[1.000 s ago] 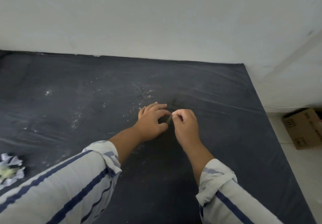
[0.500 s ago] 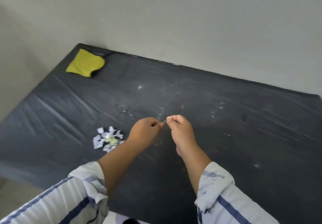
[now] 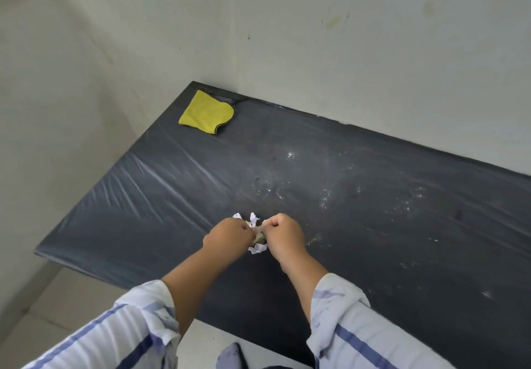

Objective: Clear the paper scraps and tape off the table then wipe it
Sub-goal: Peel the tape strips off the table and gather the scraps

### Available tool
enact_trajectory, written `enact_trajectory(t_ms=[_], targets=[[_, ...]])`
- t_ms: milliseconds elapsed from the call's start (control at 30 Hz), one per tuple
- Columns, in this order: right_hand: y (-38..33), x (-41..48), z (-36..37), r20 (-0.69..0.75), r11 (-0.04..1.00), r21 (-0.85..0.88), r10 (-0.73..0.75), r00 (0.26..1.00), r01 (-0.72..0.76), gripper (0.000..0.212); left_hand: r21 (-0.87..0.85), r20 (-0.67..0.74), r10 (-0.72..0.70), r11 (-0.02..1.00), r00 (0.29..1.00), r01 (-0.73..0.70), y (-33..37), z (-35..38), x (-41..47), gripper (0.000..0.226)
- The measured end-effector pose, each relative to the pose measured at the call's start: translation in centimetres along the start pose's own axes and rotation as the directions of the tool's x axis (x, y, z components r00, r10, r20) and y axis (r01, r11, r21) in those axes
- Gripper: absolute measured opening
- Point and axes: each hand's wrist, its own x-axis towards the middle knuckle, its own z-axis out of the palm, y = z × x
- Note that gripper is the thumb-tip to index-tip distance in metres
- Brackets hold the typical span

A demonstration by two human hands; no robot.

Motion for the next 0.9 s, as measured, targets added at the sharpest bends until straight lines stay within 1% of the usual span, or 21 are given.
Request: enact_trajectory(t_ms=[100,200,300,367,533,733,900], targets=[[0.5,0.0,0.8,-0.043,0.980,-0.182,-0.084,0.996,0.075,0.017,0.229,-0.030,0.073,0.971,0.997,-0.064,-0.2,0.3,0.3,0.028],[0.9,0.2,1.6,-0.057,0.939,-0.326,-0.133,0.990,0.107,0.015,0.378,-0.059,0.156,0.918,0.986,-0.122,-0.6,0.8,0.9,0.032],[1.2,0.1,1.9,-0.066,0.905,-0.395,-0.197,0.978,0.156,0.012,0.501,-0.118,0.267,0.848,0.957,-0.175,-0.9,1.5,1.6,0.034],[1.3,0.2,2.0,-0.075,0.893,-0.415,-0.227,0.971,0.177,0.012,0.564,-0.126,0.312,0.803,0.942,-0.190,-1.3,1.7,2.1,0.032],[1.6,0.0,2.2,-0.090,0.872,-0.448,-0.261,0.961,0.195,0.012,0.617,-0.119,0.352,0.759,0.928,-0.209,-1.9,1.7,2.4,0.029],[1.4,0.1,2.6,-0.125,0.873,-0.449,-0.270,0.955,0.188,0.011,0.607,-0.148,0.352,0.770,0.924,-0.197,-2.1,1.7,2.5,0.027],[1.4,0.3,2.3,-0.137,0.891,-0.418,-0.254,0.957,0.177,0.014,0.589,-0.125,0.348,0.780,0.929,-0.212,-1.9,1.3,2.3,0.025]])
